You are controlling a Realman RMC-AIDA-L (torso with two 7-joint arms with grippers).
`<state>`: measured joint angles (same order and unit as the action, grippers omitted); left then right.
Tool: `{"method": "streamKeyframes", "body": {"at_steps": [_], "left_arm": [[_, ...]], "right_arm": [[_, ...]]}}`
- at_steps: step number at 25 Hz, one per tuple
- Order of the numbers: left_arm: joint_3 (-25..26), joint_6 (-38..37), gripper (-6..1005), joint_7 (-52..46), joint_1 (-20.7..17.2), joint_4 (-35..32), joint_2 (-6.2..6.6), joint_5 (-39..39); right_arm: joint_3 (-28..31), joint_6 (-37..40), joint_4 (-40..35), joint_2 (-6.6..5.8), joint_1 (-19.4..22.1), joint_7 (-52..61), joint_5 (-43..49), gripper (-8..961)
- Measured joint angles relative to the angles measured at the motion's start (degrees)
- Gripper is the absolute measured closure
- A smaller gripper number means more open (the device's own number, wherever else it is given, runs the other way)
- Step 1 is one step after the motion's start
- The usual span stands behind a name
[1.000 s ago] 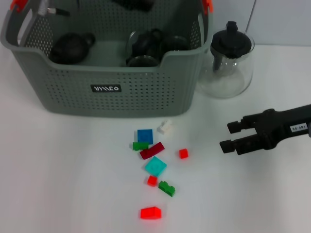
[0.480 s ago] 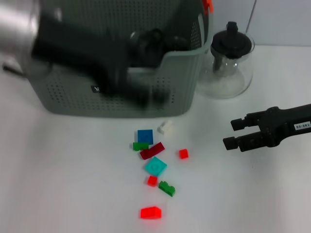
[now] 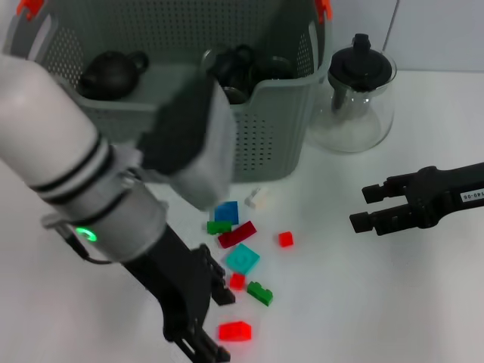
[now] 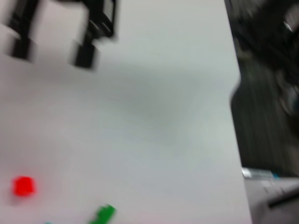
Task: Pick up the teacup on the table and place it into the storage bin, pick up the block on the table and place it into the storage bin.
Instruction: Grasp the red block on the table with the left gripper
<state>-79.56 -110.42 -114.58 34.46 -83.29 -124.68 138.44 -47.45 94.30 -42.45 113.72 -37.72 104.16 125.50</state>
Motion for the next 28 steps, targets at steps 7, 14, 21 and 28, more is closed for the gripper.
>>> {"method": "streamKeyframes", "body": {"at_steps": [7,14,21,28], "left_arm": [[-8.2,10.43,286,-1.92,1.27,8.29,-0.06,1.42],[-12.03,17.81,301,-3.61,1.6,12.13,-0.09,3.82],[-14.49,20.13,317,-3.81,1.57,13.49,-0.13,3.55],[-17.58,22.54,332,-5.3,1.12,13.82,-0.13,3.46]], "right_arm": [[0.12,0.0,0.0,0.01,0.02,0.04,0.01,112],[0.73,-0.07,0.0,0.01,0.02,0.14,0.0,110],[1.4,-0.09,0.0,-0.06,0.02,0.07,0.01,111],[1.39,-0.47,0.0,-0.08,0.02,0.03,0.0,111]]}}
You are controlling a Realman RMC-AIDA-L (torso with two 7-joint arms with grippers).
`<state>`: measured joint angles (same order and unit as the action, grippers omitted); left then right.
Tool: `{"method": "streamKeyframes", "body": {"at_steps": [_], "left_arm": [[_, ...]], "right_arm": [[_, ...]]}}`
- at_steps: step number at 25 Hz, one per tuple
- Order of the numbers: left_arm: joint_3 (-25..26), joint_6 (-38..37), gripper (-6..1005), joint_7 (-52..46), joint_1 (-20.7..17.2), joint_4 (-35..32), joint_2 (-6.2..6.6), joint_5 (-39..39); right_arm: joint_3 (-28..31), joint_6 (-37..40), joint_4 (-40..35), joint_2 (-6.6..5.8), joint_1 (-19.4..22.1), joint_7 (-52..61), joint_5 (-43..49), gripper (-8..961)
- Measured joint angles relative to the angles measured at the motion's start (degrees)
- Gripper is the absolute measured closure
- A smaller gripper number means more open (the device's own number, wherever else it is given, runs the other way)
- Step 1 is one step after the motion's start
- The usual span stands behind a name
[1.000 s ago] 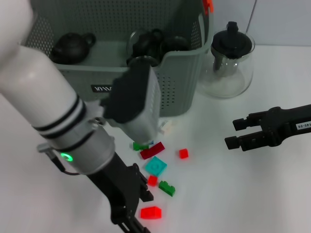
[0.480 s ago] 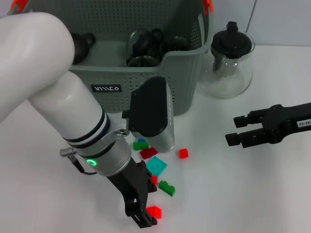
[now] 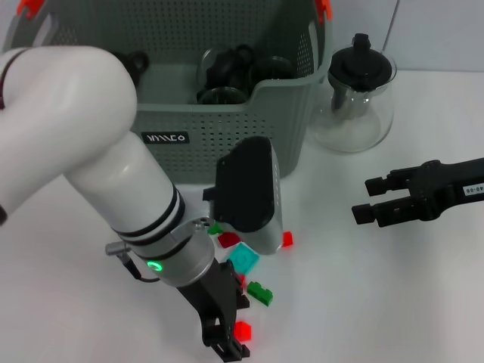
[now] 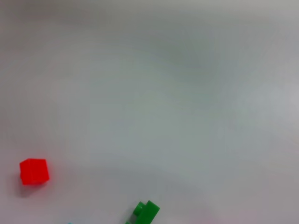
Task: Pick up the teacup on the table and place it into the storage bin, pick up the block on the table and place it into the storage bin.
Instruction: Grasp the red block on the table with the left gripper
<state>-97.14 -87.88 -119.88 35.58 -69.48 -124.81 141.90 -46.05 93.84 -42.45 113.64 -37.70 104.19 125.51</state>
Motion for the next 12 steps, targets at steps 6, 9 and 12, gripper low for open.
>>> {"method": "streamKeyframes", "body": {"at_steps": [6,9,12], "left_arm": [[-0.66,0.73,345,-0.33,-0.07,0.42,0.0,-0.06],[-0.9,0.76,352,-0.68,-0.07,0.49,0.0,-0.07],[-1.31,1.05,438,-0.84,-0.07,0.67,0.0,-0.03]], "right_arm": [[0.0,-0.14,0.0,0.0,0.0,-0.06,0.0,111],[0.0,-0.21,0.0,0.0,0.0,-0.15,0.0,112],[0.0,-0.35,0.0,0.0,0.0,-0.2,0.0,112]]}}
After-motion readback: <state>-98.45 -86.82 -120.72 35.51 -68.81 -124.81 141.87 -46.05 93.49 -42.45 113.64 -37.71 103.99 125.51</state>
